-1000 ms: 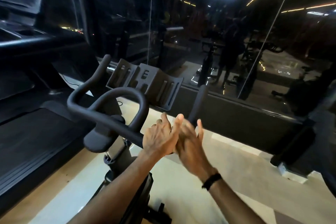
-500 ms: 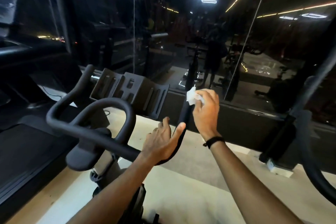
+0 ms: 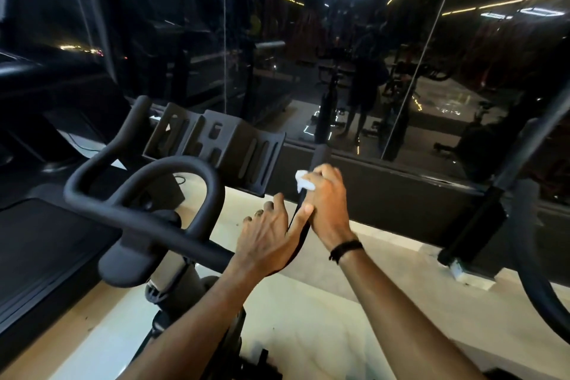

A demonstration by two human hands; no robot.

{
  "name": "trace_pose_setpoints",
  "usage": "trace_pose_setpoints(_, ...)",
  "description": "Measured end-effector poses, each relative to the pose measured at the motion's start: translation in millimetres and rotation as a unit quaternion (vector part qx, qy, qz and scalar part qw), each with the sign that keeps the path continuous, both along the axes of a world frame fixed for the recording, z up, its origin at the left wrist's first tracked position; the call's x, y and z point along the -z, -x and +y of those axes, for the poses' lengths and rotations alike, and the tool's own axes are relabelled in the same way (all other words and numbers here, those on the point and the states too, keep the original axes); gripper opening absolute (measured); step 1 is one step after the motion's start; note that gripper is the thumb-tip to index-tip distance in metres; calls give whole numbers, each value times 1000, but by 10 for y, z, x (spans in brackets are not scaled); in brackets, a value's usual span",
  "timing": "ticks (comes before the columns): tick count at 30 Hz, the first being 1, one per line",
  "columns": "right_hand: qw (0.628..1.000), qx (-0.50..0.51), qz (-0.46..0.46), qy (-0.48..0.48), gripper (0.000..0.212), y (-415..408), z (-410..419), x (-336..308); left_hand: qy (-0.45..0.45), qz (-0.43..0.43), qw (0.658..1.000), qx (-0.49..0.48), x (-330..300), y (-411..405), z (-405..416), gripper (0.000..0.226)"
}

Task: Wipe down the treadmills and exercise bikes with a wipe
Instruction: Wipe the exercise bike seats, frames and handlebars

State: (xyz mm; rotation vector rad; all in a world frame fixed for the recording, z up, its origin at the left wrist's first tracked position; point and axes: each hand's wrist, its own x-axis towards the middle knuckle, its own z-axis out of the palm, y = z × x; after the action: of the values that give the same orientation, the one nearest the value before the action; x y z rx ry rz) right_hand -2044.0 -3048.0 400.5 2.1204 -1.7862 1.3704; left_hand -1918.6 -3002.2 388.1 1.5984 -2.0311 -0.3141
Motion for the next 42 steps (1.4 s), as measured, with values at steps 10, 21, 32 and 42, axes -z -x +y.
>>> trace_pose_setpoints(10, 948, -92, -208, -224, 23, 172, 436, -294, 9, -35, 999, 34, -34, -48, 1, 105)
trace_pose_setpoints(21, 991, 31, -128, 10, 29, 145, 30, -124, 17, 7, 1000, 19, -48, -35, 43, 114)
trace_pose_setpoints(32, 962, -10, -263, -67, 13, -42, 654, 294, 55, -82, 995, 33, 52, -54, 20, 107)
trace_pose_setpoints(42, 935, -65, -281, -204, 81, -209, -42, -90, 79, 36, 996, 0, -55, -43, 207, 102)
